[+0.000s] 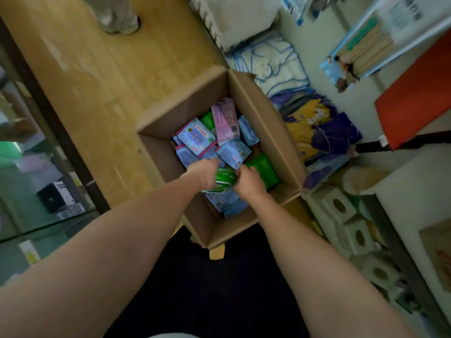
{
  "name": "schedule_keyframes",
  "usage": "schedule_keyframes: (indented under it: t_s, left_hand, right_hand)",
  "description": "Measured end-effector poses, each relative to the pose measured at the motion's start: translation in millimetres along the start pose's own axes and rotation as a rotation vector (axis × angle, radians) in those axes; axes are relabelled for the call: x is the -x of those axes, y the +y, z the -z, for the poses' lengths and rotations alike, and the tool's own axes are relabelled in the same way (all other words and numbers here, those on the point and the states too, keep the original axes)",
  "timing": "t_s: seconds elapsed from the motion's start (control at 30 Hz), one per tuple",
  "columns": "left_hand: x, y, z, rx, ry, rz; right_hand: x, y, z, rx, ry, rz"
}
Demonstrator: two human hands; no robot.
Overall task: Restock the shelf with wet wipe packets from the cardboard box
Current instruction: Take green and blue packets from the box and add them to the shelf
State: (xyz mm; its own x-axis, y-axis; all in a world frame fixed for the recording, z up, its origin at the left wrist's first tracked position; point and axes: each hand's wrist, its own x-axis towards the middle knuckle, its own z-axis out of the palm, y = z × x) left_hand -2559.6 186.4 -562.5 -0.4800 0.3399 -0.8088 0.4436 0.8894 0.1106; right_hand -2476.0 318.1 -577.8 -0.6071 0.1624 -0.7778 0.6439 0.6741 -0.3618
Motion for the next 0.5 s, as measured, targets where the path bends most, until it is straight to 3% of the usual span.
schedule_keyframes:
  t_s: [0.13,0.5]
  left_hand:
    - [28,16,42,0.057,0.034,-0.072]
    - [132,95,128,-0.073,0.186,-0.413]
  right_hand:
    - [41,-14,35,-0.040,0.077,0.017]
    - [194,7,112,-0.187,0.439,-0.079]
